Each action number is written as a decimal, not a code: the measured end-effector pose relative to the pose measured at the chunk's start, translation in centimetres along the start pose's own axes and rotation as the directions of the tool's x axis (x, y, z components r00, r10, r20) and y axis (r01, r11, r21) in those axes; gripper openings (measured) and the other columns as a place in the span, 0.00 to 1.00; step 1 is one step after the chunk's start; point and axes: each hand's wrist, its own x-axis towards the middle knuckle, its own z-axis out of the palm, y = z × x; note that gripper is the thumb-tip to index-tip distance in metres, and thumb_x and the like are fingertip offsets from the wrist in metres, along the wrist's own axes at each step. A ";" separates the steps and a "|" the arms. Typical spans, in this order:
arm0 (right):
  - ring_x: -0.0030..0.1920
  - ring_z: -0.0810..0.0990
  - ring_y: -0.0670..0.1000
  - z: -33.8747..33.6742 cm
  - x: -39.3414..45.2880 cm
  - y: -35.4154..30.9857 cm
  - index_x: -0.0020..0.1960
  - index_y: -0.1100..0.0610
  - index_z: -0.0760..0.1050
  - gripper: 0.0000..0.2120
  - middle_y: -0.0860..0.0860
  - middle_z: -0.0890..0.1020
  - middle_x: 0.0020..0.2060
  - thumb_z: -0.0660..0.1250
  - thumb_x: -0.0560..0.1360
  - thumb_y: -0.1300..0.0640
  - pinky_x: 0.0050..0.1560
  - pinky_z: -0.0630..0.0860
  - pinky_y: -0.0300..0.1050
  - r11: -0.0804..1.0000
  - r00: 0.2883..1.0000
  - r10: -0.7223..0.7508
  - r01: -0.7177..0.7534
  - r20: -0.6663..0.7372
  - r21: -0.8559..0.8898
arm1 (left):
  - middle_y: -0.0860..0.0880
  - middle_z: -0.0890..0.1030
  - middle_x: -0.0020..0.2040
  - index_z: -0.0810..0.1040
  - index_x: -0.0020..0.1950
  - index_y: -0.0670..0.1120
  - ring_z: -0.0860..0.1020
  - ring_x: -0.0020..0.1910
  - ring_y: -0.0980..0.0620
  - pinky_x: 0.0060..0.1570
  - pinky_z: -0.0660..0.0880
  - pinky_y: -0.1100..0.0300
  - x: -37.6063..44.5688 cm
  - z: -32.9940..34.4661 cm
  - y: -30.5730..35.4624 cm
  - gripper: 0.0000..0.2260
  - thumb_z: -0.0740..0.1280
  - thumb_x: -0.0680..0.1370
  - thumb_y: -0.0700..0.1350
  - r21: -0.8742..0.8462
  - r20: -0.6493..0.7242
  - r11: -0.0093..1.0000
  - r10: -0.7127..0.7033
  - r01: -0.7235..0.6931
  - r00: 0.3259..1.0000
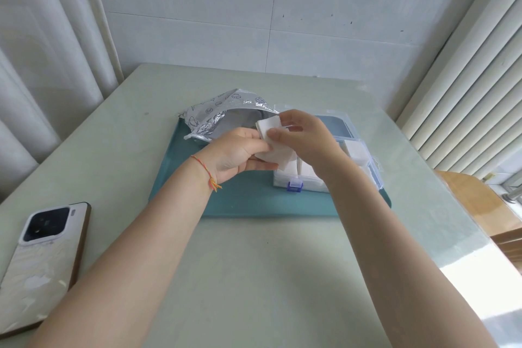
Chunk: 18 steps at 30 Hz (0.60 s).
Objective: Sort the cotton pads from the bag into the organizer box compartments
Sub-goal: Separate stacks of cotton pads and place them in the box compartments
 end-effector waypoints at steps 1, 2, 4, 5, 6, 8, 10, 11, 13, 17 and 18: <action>0.55 0.79 0.54 0.0 -0.1 0.0 0.51 0.53 0.80 0.08 0.51 0.82 0.51 0.74 0.72 0.56 0.49 0.75 0.46 1.000 1.000 -0.017 0.017 -0.016 0.016 | 0.46 0.85 0.43 0.81 0.49 0.40 0.84 0.45 0.50 0.47 0.82 0.57 0.0 0.0 0.0 0.12 0.60 0.79 0.29 0.004 0.005 1.000 -0.001 0.001 1.000; 0.52 0.79 0.53 0.0 -0.1 -0.1 0.49 0.53 0.79 0.07 0.51 0.82 0.49 0.74 0.73 0.58 0.46 0.74 0.43 0.999 0.999 -0.035 0.036 -0.032 0.035 | 0.45 0.85 0.44 0.81 0.50 0.39 0.84 0.45 0.50 0.48 0.82 0.57 0.0 0.0 0.0 0.12 0.60 0.79 0.28 0.000 0.011 1.000 -0.001 0.001 1.000; 0.46 0.78 0.51 0.1 -0.2 -0.3 0.48 0.55 0.79 0.06 0.51 0.81 0.44 0.73 0.73 0.61 0.41 0.74 0.39 0.993 0.998 -0.056 0.060 -0.038 0.098 | 0.45 0.85 0.46 0.81 0.52 0.39 0.84 0.47 0.50 0.49 0.82 0.58 0.0 -0.1 0.0 0.13 0.60 0.77 0.26 -0.029 0.028 1.000 0.006 -0.005 1.000; 0.43 0.77 0.51 0.2 -0.2 -0.3 0.48 0.56 0.79 0.05 0.52 0.80 0.43 0.73 0.73 0.62 0.40 0.74 0.39 0.988 0.998 -0.054 0.057 -0.031 0.145 | 0.45 0.85 0.47 0.80 0.54 0.39 0.84 0.48 0.49 0.50 0.81 0.58 0.0 -0.2 -0.1 0.14 0.60 0.77 0.26 -0.050 0.035 0.999 0.010 -0.009 0.999; 0.41 0.78 0.51 0.1 -0.2 -0.3 0.47 0.57 0.79 0.05 0.54 0.81 0.42 0.73 0.73 0.62 0.39 0.74 0.40 0.978 0.999 -0.040 0.043 -0.019 0.203 | 0.44 0.84 0.48 0.79 0.55 0.38 0.84 0.49 0.49 0.50 0.81 0.58 0.1 -0.3 -0.1 0.14 0.59 0.77 0.25 -0.071 0.038 0.997 0.012 -0.009 0.999; 0.41 0.79 0.53 0.0 -0.2 -0.1 0.48 0.59 0.78 0.05 0.57 0.81 0.41 0.72 0.73 0.61 0.40 0.74 0.45 0.941 1.000 -0.006 -0.003 0.025 0.339 | 0.43 0.84 0.50 0.78 0.57 0.36 0.84 0.50 0.48 0.51 0.81 0.57 0.2 -0.5 -0.1 0.15 0.58 0.77 0.24 -0.107 0.038 0.994 0.005 0.000 0.999; 0.41 0.80 0.51 -0.3 -0.2 -0.1 0.48 0.60 0.77 0.02 0.54 0.81 0.40 0.69 0.76 0.61 0.41 0.74 0.45 0.875 0.996 0.040 -0.075 0.083 0.479 | 0.42 0.84 0.50 0.78 0.57 0.35 0.84 0.50 0.47 0.51 0.81 0.58 0.3 -0.6 -0.1 0.15 0.57 0.77 0.24 -0.140 0.030 0.990 -0.008 0.012 1.000; 0.41 0.81 0.49 -0.5 -0.2 -0.2 0.48 0.59 0.77 0.01 0.53 0.82 0.40 0.68 0.77 0.61 0.42 0.75 0.44 0.841 0.993 0.063 -0.107 0.101 0.530 | 0.42 0.84 0.50 0.78 0.57 0.35 0.84 0.49 0.47 0.50 0.81 0.58 0.3 -0.6 -0.1 0.15 0.56 0.77 0.24 -0.150 0.023 0.988 -0.012 0.015 1.000; 0.45 0.80 0.48 -1.0 0.0 -0.1 0.48 0.57 0.77 0.01 0.50 0.82 0.42 0.67 0.78 0.60 0.48 0.74 0.44 0.791 0.990 0.109 -0.143 0.093 0.595 | 0.42 0.84 0.50 0.78 0.57 0.34 0.84 0.48 0.47 0.48 0.81 0.59 0.3 -0.8 -0.1 0.15 0.57 0.77 0.24 -0.162 0.005 0.987 -0.020 0.021 1.000; 0.43 0.79 0.49 -2.3 0.2 -0.2 0.47 0.55 0.80 0.04 0.49 0.82 0.40 0.67 0.78 0.59 0.51 0.71 0.44 0.821 0.997 0.050 -0.072 0.053 0.567 | 0.38 0.83 0.50 0.77 0.58 0.32 0.84 0.46 0.46 0.45 0.82 0.57 0.5 -1.0 0.0 0.16 0.56 0.77 0.24 -0.185 -0.078 0.982 -0.049 0.034 0.996; 0.42 0.79 0.49 -2.6 0.0 -0.4 0.48 0.56 0.81 0.04 0.51 0.83 0.41 0.68 0.78 0.59 0.48 0.72 0.43 0.871 0.997 -0.015 -0.024 0.075 0.491 | 0.38 0.82 0.51 0.77 0.59 0.32 0.83 0.46 0.44 0.45 0.83 0.56 0.5 -1.0 0.1 0.15 0.55 0.77 0.25 -0.186 -0.107 0.982 -0.056 0.035 0.993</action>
